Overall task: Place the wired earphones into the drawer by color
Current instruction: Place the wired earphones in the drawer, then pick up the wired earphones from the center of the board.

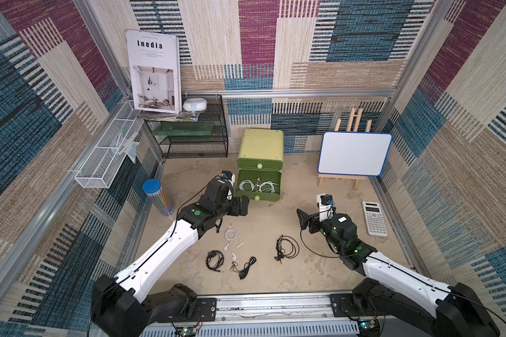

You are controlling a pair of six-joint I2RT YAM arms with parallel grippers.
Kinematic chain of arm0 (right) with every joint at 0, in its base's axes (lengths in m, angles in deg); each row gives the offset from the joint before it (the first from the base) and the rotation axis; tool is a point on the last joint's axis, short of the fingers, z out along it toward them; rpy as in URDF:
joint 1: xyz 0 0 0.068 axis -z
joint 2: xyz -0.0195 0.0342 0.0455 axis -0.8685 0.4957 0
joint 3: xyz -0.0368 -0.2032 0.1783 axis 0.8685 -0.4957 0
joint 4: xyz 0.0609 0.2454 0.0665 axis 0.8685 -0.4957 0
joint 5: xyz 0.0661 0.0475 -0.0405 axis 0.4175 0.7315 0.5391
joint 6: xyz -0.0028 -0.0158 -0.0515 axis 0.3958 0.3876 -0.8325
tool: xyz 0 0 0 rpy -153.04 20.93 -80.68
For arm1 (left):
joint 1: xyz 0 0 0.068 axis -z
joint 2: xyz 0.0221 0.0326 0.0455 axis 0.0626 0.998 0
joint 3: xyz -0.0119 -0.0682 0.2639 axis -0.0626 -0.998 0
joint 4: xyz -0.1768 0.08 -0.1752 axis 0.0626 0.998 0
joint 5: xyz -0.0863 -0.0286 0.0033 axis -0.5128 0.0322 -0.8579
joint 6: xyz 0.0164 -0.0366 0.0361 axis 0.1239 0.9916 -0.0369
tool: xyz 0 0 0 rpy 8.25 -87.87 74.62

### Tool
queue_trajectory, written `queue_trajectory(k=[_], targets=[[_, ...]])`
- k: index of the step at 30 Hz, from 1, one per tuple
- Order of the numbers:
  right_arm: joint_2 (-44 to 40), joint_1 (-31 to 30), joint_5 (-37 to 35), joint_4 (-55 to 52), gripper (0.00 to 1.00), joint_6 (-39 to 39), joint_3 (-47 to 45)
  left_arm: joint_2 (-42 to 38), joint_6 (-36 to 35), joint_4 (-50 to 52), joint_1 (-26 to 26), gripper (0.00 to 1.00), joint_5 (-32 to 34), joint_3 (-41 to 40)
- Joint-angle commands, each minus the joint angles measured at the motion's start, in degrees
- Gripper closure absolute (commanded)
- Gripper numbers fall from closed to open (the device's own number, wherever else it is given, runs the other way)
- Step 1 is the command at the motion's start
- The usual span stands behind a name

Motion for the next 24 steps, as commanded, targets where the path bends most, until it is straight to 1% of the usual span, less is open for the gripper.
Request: queue_trajectory(k=[1, 6, 11, 13, 18, 24], targets=[[1.78, -0.06, 4.56, 0.02, 0.01, -0.22, 1.14, -3.41, 2.55, 5.62, 0.17, 0.01, -1.41, -3.5], [5.03, -0.06, 5.93, -0.66, 0.01, -0.44, 2.28, -6.54, 4.3, 8.6, 0.69, 0.01, -2.51, -8.9], [7.31, -0.06, 3.23, -2.21, 0.01, 0.23, 3.55, -5.58, 4.5, 9.7, 1.39, 0.0, -2.71, -11.55], [7.33, -0.05, 1.16, -2.79, 0.01, 0.57, 3.66, -4.61, 4.17, 9.99, 1.66, 0.04, -2.46, -11.89], [5.47, -0.06, -3.18, -2.32, 0.01, 1.06, 2.39, -1.17, 3.21, 10.63, 2.11, 0.18, -1.45, -11.23], [3.25, -0.1, -5.81, -1.89, 0.01, 2.0, 1.21, 2.42, 2.11, 10.75, 2.72, 0.26, -0.52, -9.44]])
